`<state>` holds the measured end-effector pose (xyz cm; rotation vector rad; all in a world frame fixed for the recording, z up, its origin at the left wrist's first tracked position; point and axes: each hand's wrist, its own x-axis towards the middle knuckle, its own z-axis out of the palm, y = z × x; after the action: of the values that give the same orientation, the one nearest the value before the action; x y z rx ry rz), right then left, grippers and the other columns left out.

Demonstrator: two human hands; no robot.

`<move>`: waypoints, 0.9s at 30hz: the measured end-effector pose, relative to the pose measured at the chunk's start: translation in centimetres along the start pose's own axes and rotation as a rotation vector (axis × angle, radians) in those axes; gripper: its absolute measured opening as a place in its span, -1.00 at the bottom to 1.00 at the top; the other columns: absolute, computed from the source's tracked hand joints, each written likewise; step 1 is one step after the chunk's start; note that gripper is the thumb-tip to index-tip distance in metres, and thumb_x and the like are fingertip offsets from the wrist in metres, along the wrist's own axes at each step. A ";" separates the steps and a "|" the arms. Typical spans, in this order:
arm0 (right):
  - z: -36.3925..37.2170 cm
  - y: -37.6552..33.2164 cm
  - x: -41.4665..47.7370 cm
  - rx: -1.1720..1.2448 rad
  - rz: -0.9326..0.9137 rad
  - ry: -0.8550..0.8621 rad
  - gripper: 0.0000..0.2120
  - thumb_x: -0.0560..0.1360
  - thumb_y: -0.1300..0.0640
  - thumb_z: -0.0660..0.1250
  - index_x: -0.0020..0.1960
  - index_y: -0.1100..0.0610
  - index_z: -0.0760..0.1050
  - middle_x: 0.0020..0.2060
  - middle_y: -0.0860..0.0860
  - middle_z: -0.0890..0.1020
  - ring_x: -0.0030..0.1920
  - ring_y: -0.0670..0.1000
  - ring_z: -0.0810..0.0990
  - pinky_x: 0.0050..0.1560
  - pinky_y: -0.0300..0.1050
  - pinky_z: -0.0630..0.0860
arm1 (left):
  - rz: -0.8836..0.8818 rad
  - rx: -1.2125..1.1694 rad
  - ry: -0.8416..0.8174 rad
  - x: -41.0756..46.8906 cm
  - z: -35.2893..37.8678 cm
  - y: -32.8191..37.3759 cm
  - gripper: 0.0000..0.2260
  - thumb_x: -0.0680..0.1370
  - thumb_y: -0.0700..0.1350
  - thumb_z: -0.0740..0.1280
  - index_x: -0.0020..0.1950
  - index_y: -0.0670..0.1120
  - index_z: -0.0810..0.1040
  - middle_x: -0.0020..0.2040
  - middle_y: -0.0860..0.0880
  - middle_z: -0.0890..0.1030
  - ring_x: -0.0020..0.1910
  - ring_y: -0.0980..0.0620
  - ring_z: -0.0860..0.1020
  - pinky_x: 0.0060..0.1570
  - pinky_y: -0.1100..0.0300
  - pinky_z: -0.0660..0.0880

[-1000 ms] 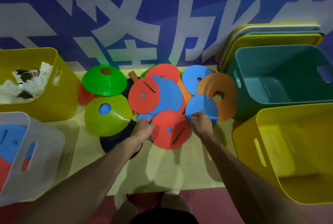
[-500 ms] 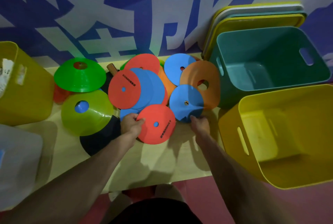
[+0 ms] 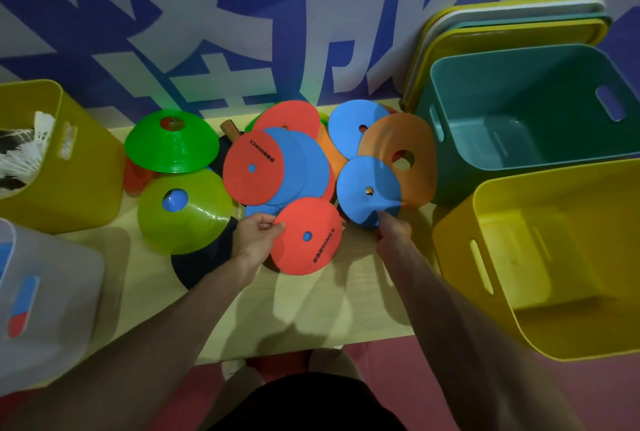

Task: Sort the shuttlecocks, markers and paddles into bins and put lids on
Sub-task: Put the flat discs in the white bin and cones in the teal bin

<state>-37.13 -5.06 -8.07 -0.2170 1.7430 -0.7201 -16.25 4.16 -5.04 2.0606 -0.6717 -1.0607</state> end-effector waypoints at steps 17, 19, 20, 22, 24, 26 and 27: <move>3.1 -2.8 -10.3 -0.040 -0.629 0.206 -0.90 0.54 0.16 0.25 0.04 0.12 0.39 -0.07 0.04 0.57 -0.06 0.06 0.56 -0.02 -0.03 0.53 | 0.206 -0.006 -0.118 -1.3 -5.8 5.6 -0.91 0.46 -0.19 0.44 -0.05 -0.12 0.63 -0.15 -0.04 0.62 -0.15 0.04 0.57 -0.10 0.16 0.52; 4.0 -3.7 -12.2 -0.070 -0.725 0.184 -0.88 0.54 0.16 0.26 0.06 0.16 0.44 -0.09 0.05 0.59 -0.06 0.07 0.56 -0.03 -0.07 0.49 | 0.237 -0.025 -0.133 -1.5 -7.2 6.5 -0.92 0.45 -0.19 0.44 -0.07 -0.11 0.63 -0.17 -0.04 0.61 -0.16 0.03 0.57 -0.10 0.11 0.53; 4.5 -4.1 -13.0 -0.094 -0.772 0.177 -0.87 0.54 0.16 0.26 0.06 0.17 0.46 -0.10 0.07 0.59 -0.06 0.08 0.56 -0.02 -0.06 0.49 | 0.250 -0.042 -0.127 -1.5 -8.1 7.0 -0.93 0.45 -0.20 0.44 -0.08 -0.11 0.62 -0.18 -0.04 0.61 -0.17 0.01 0.57 -0.10 0.08 0.53; 5.9 -4.5 -15.0 -0.152 -0.872 0.163 -0.84 0.55 0.12 0.25 0.06 0.19 0.48 -0.09 0.09 0.60 -0.06 0.07 0.55 0.02 -0.04 0.47 | 0.270 -0.079 -0.102 -1.5 -10.0 7.9 -0.94 0.45 -0.21 0.43 -0.10 -0.10 0.61 -0.21 -0.03 0.59 -0.21 0.00 0.56 -0.14 0.07 0.55; 7.5 -4.7 -17.1 -0.195 -0.945 0.132 -0.81 0.57 0.08 0.22 0.04 0.20 0.49 -0.14 0.07 0.59 -0.11 0.03 0.53 -0.03 -0.05 0.47 | 0.296 -0.111 -0.070 -1.3 -12.4 8.5 -0.94 0.46 -0.20 0.43 -0.12 -0.08 0.59 -0.21 -0.02 0.59 -0.25 0.00 0.57 -0.20 0.06 0.57; 9.4 -4.6 -19.3 -0.244 -0.993 0.092 -0.79 0.58 0.04 0.19 -0.03 0.17 0.48 -0.23 0.02 0.55 -0.21 -0.02 0.50 -0.17 -0.11 0.43 | 0.325 -0.168 -0.039 -1.4 -15.2 9.0 -0.92 0.47 -0.22 0.42 -0.15 -0.06 0.57 -0.21 -0.02 0.56 -0.28 0.03 0.56 -0.24 0.07 0.59; 10.3 -4.6 -20.3 -0.257 -1.013 0.080 -0.79 0.59 0.03 0.18 -0.07 0.16 0.46 -0.27 0.00 0.54 -0.25 -0.04 0.48 -0.22 -0.13 0.38 | 0.334 -0.202 -0.025 -1.4 -16.4 9.1 -0.90 0.47 -0.22 0.41 -0.17 -0.04 0.56 -0.21 -0.02 0.54 -0.27 0.03 0.56 -0.25 0.07 0.60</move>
<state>-22.42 -2.19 9.65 -1.3203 1.7425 -1.2134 -4.33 5.42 9.49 1.6941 -0.8504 -0.9214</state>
